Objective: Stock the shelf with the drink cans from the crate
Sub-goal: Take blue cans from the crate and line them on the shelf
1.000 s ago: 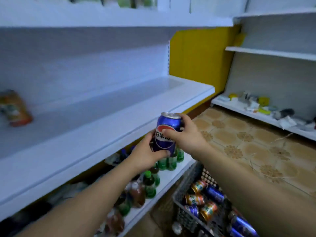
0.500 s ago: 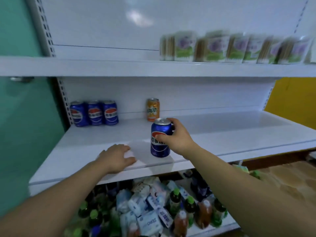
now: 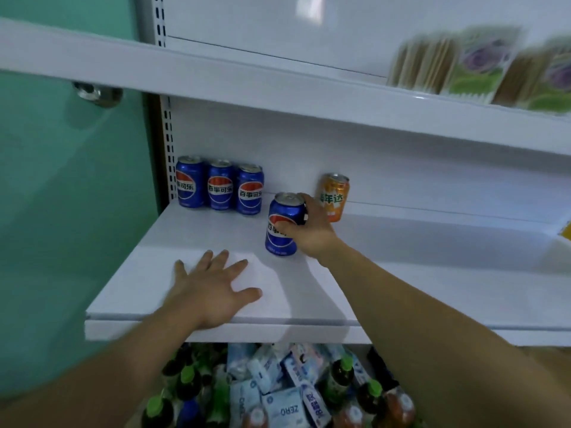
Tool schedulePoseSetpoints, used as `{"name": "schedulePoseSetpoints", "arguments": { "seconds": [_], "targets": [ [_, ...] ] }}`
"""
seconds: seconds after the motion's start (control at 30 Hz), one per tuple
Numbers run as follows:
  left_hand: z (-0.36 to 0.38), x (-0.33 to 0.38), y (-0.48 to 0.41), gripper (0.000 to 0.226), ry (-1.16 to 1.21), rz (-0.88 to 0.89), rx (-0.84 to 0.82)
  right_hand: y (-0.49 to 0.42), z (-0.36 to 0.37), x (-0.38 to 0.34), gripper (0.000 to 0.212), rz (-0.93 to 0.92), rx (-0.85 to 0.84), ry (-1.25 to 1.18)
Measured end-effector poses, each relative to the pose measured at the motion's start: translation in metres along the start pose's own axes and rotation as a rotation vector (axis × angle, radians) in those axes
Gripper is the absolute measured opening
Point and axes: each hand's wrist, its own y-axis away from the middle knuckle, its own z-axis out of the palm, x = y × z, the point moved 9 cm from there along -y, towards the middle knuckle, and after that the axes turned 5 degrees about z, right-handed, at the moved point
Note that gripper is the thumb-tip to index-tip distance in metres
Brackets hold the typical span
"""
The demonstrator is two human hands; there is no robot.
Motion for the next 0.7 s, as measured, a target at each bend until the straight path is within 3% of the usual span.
{"name": "schedulePoseSetpoints", "arguments": {
  "seconds": [0.1, 0.7],
  "targets": [
    [0.000, 0.000, 0.000, 0.079, 0.000, 0.006, 0.013, -0.025, 0.004, -0.001, 0.077, -0.017, 0.025, 0.063],
    [0.005, -0.004, -0.002, 0.077, 0.017, 0.002, 0.014, -0.108, 0.028, 0.022, 0.068, -0.029, 0.180, 0.177]
  ]
}}
